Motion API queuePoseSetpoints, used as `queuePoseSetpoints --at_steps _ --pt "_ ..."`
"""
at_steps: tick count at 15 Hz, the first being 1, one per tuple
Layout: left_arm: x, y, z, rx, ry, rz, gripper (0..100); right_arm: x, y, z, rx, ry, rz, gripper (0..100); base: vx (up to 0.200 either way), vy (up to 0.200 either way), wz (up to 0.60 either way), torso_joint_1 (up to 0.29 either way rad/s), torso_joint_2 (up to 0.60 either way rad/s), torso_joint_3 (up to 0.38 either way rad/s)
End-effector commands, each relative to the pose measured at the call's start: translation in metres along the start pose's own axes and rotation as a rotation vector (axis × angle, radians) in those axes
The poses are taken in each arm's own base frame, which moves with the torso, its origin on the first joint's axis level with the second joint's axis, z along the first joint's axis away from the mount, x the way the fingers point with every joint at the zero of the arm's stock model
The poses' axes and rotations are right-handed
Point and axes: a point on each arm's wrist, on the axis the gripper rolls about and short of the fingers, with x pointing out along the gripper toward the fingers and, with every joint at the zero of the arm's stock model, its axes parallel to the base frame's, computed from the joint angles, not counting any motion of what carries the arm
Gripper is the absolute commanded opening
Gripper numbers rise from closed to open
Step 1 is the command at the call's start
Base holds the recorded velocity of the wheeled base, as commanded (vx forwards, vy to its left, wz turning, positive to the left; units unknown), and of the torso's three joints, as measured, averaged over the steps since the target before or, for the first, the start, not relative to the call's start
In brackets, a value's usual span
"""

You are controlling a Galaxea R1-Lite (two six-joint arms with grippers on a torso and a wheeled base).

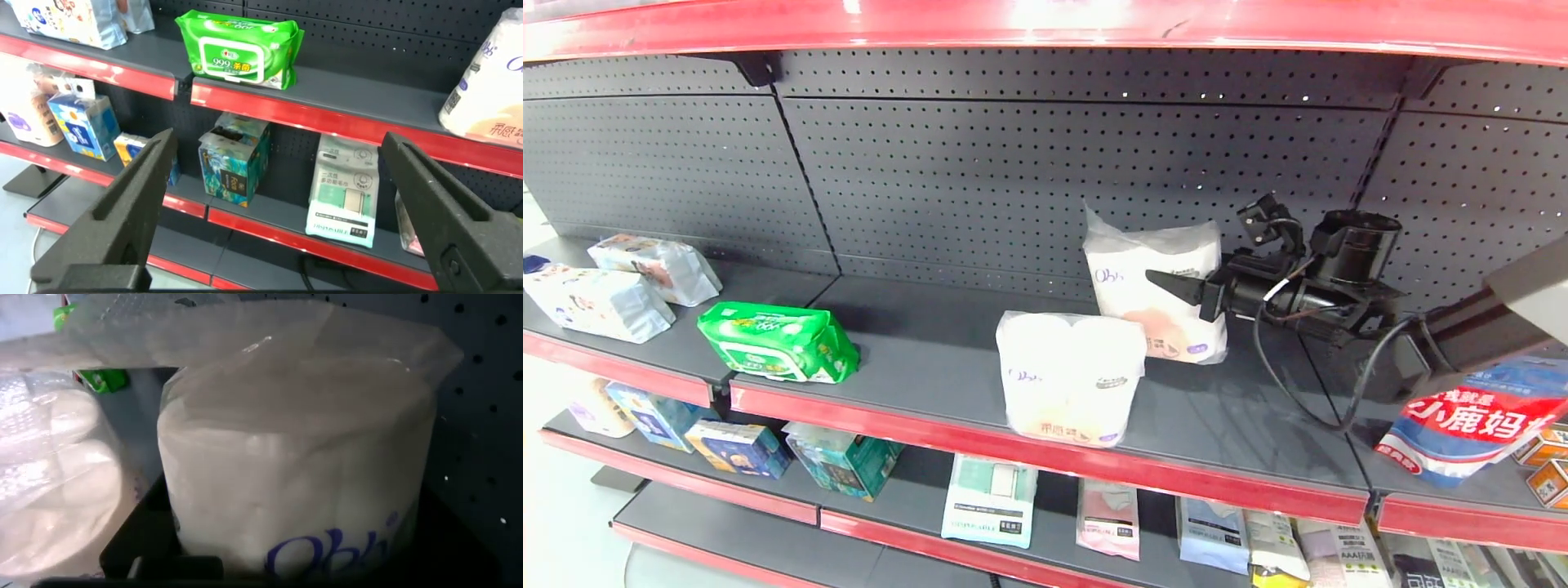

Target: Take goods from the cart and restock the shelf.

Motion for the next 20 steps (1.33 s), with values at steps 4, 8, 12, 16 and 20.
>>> queuePoseSetpoints --at_steps 4,8,12,16,20 --pt "0.0 0.0 0.0 0.0 -0.001 0.001 100 0.03 -0.003 -0.025 0.001 -0.001 0.073 0 0.0 0.0 0.0 0.0 0.0 0.0" --pt "0.0 0.0 0.0 0.0 -0.001 0.001 100 0.047 0.006 -0.035 -0.015 -0.03 0.112 0 0.0 0.0 0.0 0.0 0.0 0.0" --pt "0.0 0.0 0.0 0.0 -0.001 0.001 100 0.057 0.008 -0.037 -0.015 -0.042 0.125 0 0.0 0.0 0.0 0.0 0.0 0.0" --pt "0.0 0.0 0.0 0.0 -0.001 0.001 100 0.047 -0.005 -0.068 -0.001 0.008 0.092 0 0.0 0.0 0.0 0.0 0.0 0.0" --pt "0.0 0.0 0.0 0.0 -0.001 0.001 100 0.026 -0.019 -0.078 -0.015 0.041 0.113 0 0.0 0.0 0.0 0.0 0.0 0.0"
